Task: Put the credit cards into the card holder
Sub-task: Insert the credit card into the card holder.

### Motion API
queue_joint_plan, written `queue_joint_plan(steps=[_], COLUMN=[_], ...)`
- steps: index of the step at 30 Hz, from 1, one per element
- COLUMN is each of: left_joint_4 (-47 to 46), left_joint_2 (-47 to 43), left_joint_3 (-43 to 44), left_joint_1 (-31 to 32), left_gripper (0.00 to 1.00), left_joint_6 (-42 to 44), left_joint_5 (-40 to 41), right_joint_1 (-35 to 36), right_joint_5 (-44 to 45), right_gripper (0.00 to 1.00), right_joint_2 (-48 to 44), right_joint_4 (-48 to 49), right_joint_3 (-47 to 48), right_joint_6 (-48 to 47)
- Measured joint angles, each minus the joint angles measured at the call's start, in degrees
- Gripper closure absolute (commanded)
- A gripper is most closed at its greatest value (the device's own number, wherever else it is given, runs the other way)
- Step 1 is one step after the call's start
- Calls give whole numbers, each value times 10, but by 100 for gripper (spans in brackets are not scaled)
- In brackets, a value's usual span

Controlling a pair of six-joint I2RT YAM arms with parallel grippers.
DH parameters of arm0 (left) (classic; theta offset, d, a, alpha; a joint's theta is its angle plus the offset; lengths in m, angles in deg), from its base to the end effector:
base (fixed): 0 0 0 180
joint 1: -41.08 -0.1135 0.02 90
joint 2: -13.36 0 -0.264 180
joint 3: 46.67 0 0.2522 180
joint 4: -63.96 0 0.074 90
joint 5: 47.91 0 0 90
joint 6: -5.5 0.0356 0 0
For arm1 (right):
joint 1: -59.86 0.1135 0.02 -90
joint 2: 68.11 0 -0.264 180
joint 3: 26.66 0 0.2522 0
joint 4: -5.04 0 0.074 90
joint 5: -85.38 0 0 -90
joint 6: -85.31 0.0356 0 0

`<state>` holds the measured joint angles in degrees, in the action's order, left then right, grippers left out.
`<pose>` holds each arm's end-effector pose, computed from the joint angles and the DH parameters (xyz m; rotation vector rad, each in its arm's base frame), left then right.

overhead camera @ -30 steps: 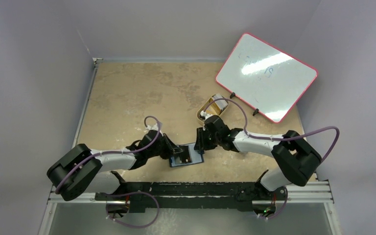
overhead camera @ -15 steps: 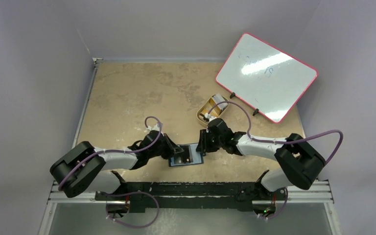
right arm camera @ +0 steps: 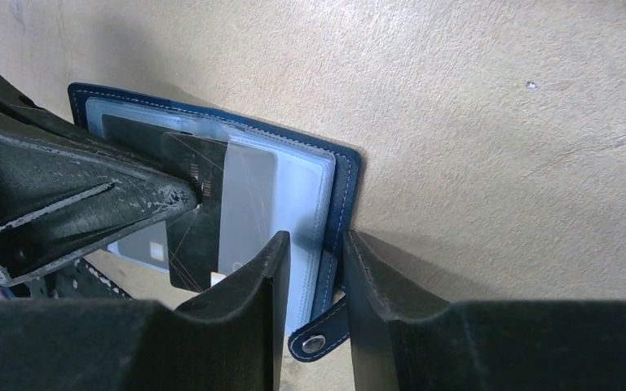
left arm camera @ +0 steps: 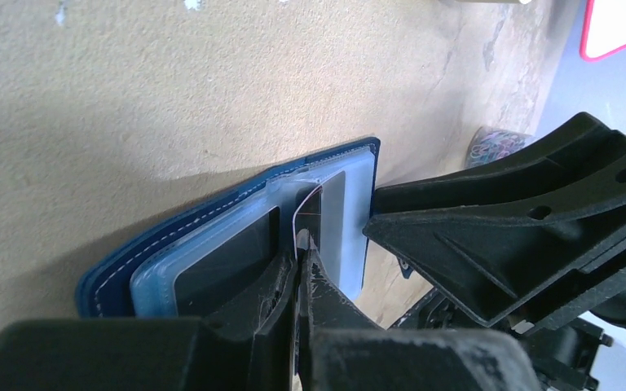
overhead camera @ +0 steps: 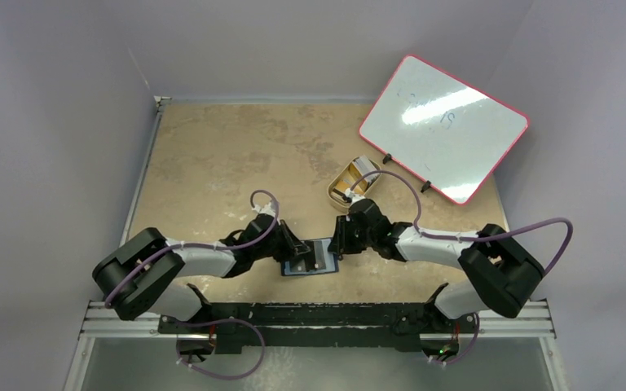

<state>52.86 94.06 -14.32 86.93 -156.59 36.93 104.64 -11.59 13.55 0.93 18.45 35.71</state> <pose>0.1593 -0.1687 0.1193 -0.5151 2.4569 -1.1246 0.1867 0.1913 0.1533 -0.1618 2.4408 0.8697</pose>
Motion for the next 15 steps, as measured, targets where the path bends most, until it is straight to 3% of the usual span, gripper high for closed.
queue_joint_plan(steps=[5, 10, 15], left_joint_4=[21, 20, 60], left_joint_2=[21, 30, 10], left_joint_3=[24, 30, 43], left_joint_1=[2, 7, 11], left_gripper=[94, 75, 68], left_joint_6=[29, 29, 30], left_joint_5=[-12, -15, -7], right_joint_1=[-1, -1, 0], right_joint_5=[0, -1, -5], right_gripper=[69, 70, 71], right_joint_2=[0, 0, 0], right_joint_4=[0, 3, 6], right_joint_3=[-1, -3, -6], right_joint_6=[1, 3, 10])
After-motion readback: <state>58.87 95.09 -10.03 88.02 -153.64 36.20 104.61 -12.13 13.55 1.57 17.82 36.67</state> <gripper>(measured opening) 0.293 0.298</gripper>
